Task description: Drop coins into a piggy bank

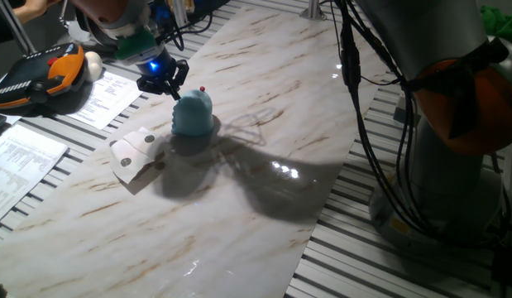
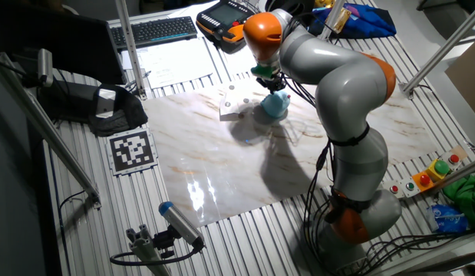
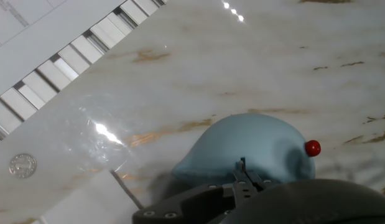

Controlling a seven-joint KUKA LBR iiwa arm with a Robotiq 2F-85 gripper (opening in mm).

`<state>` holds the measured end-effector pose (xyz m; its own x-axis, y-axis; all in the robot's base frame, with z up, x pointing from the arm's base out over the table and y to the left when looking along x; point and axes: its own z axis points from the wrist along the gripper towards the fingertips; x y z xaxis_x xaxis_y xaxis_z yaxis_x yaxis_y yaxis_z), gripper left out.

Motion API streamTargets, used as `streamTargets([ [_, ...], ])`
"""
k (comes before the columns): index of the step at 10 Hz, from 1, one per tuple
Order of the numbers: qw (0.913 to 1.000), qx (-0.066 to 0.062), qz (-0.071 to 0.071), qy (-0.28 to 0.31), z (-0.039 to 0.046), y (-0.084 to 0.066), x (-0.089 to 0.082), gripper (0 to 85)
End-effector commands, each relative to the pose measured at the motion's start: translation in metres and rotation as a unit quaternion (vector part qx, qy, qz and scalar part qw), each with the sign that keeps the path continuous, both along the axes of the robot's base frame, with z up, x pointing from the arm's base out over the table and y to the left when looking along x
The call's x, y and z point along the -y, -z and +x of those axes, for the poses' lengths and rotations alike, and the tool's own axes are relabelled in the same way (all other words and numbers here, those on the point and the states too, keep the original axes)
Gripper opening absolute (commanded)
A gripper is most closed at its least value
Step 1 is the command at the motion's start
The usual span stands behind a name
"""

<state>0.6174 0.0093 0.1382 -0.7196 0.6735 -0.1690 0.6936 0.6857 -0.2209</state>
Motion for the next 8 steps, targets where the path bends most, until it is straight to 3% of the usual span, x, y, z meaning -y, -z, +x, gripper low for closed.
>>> streamTargets([
  [1,1.0000,-0.001,0.000,0.000,0.0000,0.0005,0.0002,0.0],
  [8,1.0000,0.003,0.002,-0.001,-0.0022,0.0044,0.0046,0.0],
])
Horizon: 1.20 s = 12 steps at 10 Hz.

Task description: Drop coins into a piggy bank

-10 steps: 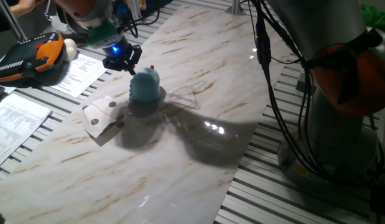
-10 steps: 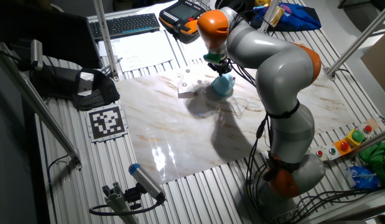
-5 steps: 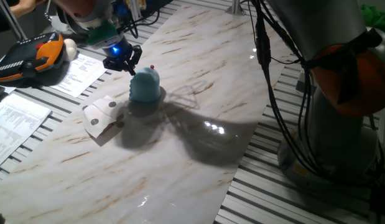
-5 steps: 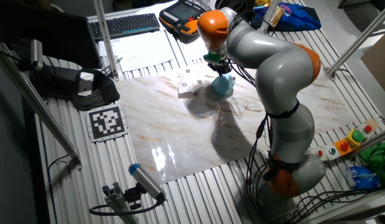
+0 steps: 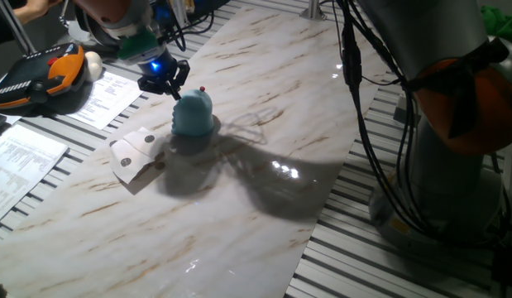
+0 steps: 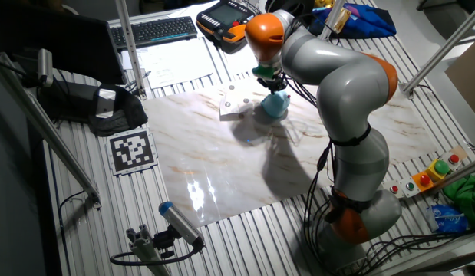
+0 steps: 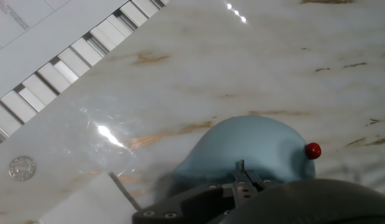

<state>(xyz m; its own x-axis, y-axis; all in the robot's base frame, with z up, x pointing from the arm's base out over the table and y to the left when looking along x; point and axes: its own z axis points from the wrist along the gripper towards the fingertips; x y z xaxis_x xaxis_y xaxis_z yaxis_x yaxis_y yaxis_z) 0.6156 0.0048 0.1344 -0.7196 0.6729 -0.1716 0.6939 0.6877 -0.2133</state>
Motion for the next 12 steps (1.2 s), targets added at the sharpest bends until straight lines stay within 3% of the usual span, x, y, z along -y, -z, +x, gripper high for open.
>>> streamTargets([
  [1,1.0000,-0.001,0.001,0.000,-0.0004,0.0011,0.0001,0.0],
  [10,1.0000,-0.004,0.005,-0.001,-0.0015,0.0037,0.0007,0.0],
  [12,0.9999,0.001,0.014,-0.006,-0.0021,0.0040,0.0009,0.0],
])
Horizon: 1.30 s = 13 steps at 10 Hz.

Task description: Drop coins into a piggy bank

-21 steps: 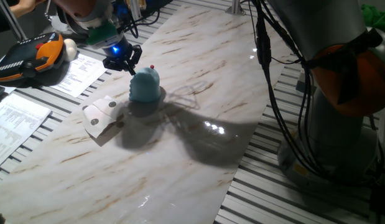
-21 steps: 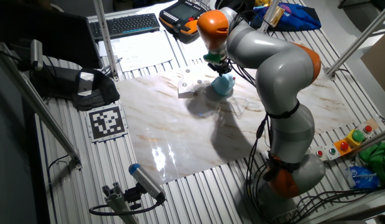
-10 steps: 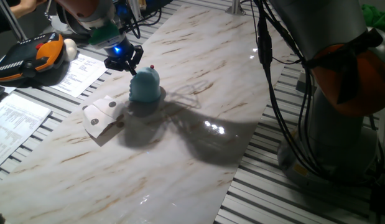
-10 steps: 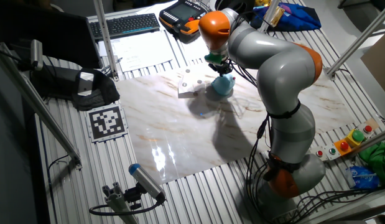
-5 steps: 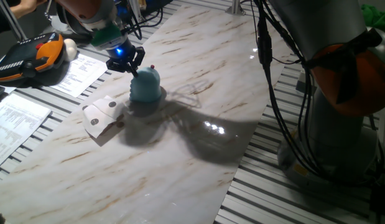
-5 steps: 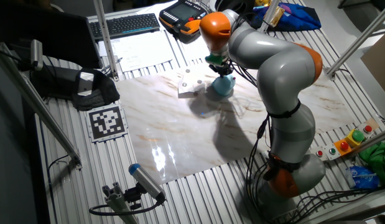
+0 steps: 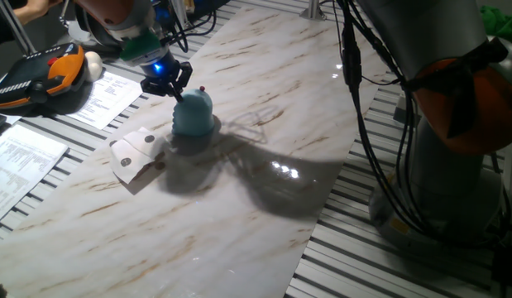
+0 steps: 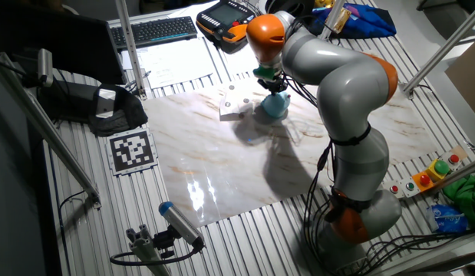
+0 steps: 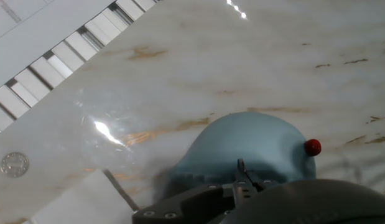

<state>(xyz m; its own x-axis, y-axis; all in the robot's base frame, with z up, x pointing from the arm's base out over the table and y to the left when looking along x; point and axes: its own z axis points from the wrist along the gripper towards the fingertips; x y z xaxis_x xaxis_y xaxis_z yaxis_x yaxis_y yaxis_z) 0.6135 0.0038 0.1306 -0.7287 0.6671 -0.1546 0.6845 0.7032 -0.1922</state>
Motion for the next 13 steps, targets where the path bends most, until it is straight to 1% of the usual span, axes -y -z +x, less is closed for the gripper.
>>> streamTargets([
  [1,1.0000,0.000,0.000,-0.001,-0.0001,0.000,0.000,0.0],
  [2,1.0000,0.003,0.000,0.000,-0.0001,0.001,-0.001,0.0],
  [4,0.9999,0.009,-0.003,0.004,-0.0003,0.001,-0.001,34.0],
  [5,1.0000,0.008,-0.003,0.002,-0.0003,0.001,-0.001,34.0],
  [6,0.9999,0.010,-0.003,0.002,-0.0003,0.001,-0.001,34.0],
  [7,0.9999,0.014,-0.002,-0.001,-0.0006,0.000,-0.001,51.0],
  [8,0.9998,0.018,0.000,-0.009,-0.0002,-0.007,-0.003,34.0],
  [9,0.9996,0.014,0.006,-0.024,-0.0002,-0.017,-0.006,17.0],
  [10,0.9993,0.009,0.016,-0.031,0.0012,-0.028,-0.012,0.0],
  [11,0.9988,0.013,0.027,-0.040,0.0026,-0.035,-0.019,0.0],
  [12,0.9970,0.021,0.043,-0.061,0.0034,-0.042,-0.031,0.0],
  [13,0.9951,0.021,0.043,-0.086,0.0046,-0.050,-0.045,0.0],
])
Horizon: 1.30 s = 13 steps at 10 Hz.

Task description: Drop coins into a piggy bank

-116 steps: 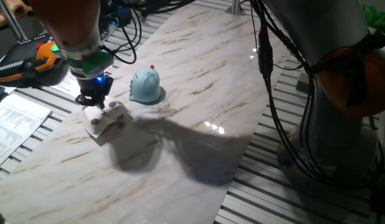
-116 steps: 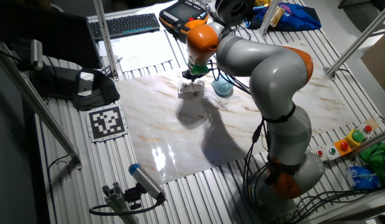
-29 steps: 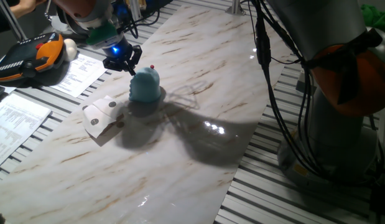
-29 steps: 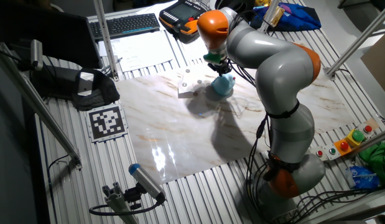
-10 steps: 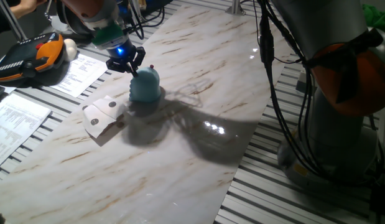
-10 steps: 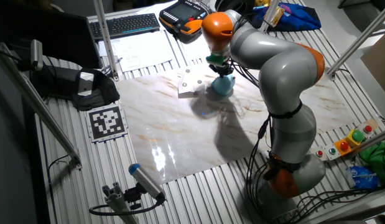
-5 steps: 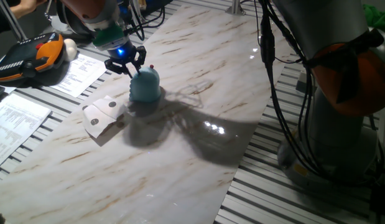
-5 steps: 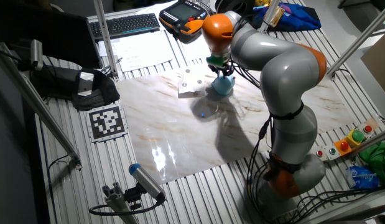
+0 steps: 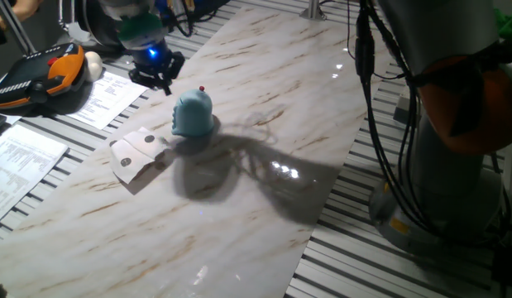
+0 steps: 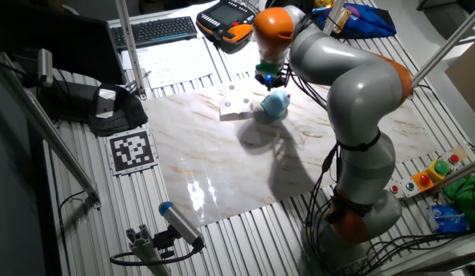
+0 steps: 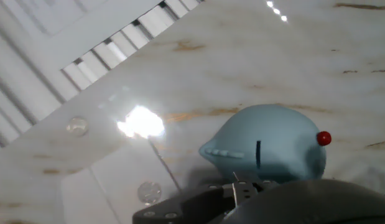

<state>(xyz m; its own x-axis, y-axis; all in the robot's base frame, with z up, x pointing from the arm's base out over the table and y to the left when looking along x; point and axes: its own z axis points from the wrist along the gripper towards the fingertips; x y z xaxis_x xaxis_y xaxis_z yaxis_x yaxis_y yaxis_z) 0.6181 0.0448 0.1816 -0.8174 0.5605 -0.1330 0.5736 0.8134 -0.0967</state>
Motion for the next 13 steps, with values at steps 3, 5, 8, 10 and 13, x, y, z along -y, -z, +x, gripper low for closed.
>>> streamTargets([
  [3,0.9954,-0.012,0.027,-0.091,0.0085,-0.035,-0.048,0.0],
  [5,0.9893,-0.007,0.028,-0.143,0.0124,-0.050,-0.070,0.0],
  [8,0.9719,0.016,0.050,-0.229,0.0173,-0.059,-0.091,0.0],
  [10,0.9594,0.015,0.058,-0.276,0.0176,-0.063,-0.103,0.0],
  [13,0.9434,0.021,0.063,-0.325,0.0180,-0.066,-0.113,0.0],
])
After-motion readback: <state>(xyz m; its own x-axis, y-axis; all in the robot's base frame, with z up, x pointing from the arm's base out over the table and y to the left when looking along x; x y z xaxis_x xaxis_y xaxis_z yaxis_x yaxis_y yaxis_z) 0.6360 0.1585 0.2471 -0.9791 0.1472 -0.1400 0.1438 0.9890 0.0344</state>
